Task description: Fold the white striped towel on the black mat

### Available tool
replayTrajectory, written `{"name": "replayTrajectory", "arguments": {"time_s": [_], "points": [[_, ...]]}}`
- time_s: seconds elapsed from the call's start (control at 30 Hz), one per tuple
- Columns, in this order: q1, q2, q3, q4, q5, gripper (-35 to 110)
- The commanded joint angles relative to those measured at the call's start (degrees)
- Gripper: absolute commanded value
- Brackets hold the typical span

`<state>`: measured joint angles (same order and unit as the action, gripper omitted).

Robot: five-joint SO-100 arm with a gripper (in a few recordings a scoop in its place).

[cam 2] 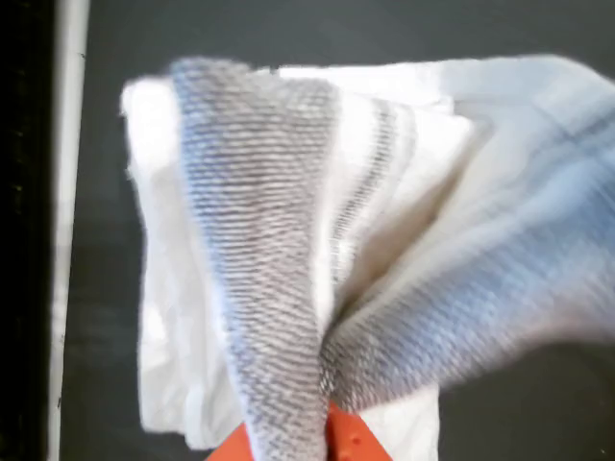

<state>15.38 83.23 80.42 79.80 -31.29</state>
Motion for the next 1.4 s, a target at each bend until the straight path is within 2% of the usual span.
{"name": "replayTrajectory", "arguments": {"time_s": [0.0,0.33,0.5,0.7,0.9,1.1,1.37], "points": [[0.2,-3.7,-3.6,-2.5,-1.3,0],[-2.5,-17.8,-13.3,-10.3,-1.4,4],[-3.9,-20.6,-14.9,-13.5,-1.3,16],[-4.1,-22.1,-10.9,-17.8,-12.7,26],[-3.3,-18.0,-10.9,-16.0,-15.3,29],[-4.2,-5.8,-5.4,-13.4,-15.3,31],[-5.1,4.8,-2.4,-3.7,-14.7,30]]}}
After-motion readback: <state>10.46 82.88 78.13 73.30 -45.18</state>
